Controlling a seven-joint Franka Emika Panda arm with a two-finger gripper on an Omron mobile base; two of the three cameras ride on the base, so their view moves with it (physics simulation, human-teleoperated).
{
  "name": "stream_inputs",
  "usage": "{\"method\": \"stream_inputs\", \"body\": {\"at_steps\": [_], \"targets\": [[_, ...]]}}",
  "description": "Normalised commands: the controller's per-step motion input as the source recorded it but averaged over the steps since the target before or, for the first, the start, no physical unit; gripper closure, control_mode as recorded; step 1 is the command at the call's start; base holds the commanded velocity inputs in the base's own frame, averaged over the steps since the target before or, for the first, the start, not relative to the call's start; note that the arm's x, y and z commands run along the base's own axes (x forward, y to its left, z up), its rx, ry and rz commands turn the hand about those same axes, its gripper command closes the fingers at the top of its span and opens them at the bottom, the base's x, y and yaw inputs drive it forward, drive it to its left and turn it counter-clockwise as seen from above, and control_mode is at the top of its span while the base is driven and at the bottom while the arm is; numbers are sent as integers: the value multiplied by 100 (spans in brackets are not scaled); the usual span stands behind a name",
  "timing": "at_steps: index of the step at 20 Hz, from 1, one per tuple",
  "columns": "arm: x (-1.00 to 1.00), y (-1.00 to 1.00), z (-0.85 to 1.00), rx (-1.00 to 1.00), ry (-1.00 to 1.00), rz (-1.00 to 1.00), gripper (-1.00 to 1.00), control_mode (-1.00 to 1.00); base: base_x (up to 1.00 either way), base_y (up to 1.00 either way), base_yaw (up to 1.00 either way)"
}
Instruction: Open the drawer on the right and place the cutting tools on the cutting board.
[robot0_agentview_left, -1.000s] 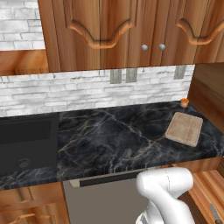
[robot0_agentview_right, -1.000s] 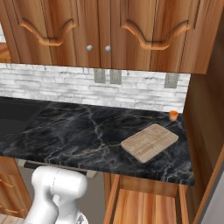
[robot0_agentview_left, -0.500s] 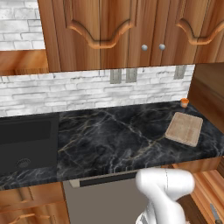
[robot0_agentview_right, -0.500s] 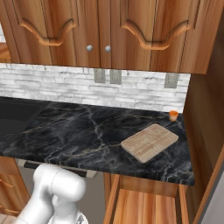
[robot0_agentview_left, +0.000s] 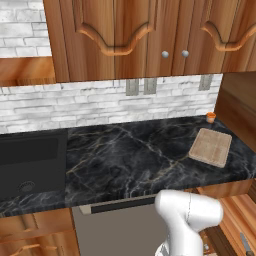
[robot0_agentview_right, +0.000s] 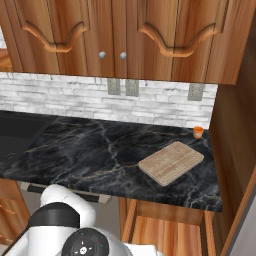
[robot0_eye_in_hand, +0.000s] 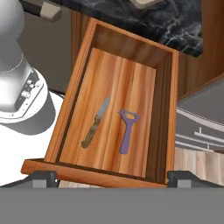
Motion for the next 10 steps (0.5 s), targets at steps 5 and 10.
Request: {"method": "stream_inputs", "body": {"at_steps": [5,10], "targets": [[19,14,-4,-15,18,-1,-100,-100,0,0,0],[21,1,-3,0,6,-1,-100,-100,0,0,0]]}}
